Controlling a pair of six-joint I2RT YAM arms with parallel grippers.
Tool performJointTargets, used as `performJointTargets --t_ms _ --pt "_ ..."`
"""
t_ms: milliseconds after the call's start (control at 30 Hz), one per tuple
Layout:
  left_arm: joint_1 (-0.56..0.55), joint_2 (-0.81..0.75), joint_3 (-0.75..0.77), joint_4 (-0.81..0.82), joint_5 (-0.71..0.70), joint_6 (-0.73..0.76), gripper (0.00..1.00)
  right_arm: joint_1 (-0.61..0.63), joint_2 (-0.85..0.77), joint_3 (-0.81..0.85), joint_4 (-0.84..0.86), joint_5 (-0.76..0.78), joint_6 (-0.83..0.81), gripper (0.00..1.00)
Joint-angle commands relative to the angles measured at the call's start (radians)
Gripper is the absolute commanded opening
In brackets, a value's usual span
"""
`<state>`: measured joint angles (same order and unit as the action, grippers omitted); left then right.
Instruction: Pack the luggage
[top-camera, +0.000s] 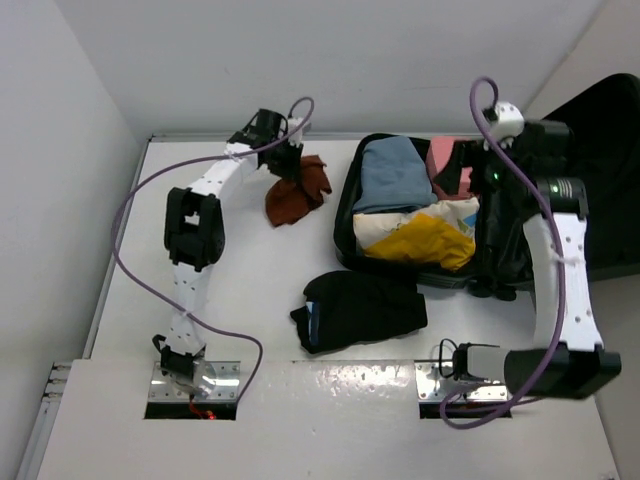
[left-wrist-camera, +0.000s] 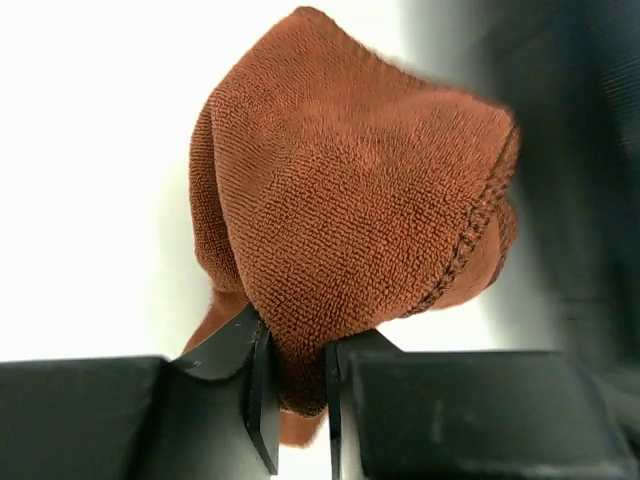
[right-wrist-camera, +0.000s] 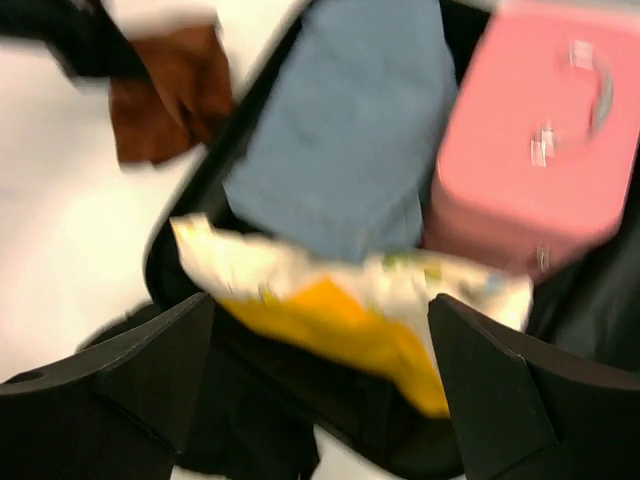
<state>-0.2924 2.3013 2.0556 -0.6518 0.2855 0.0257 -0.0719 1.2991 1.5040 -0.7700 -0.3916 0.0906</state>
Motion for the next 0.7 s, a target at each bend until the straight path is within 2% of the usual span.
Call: performJointTargets --t_ms 0,167,367,500,667 --pt "-0.024 -0.262 0.034 0.262 0.228 -0.057 0.04 -0.070 -0.090 -0.155 0.006 -0.069 -0.046 0.88" --pt "-0.106 -0.263 0.162 0.346 0.411 -0.216 0.03 -0.126 -0.185 -0.248 0.035 -0.092 -0.029 0.86" --pt "-0.210 -0.263 0.127 0.573 0.624 -0.431 0.01 -0.192 -0.222 -0.268 0.124 -0.037 0.070 0.88" --pt "-0.258 -0.217 0.112 0.610 0.624 -0.486 0.01 -0.226 -0.222 -0.265 0.167 -0.056 0.139 0.88" --pt "-0.271 0.016 0.170 0.572 0.589 -0.592 0.01 -0.230 -0.181 -0.257 0.199 -0.093 0.170 0.86"
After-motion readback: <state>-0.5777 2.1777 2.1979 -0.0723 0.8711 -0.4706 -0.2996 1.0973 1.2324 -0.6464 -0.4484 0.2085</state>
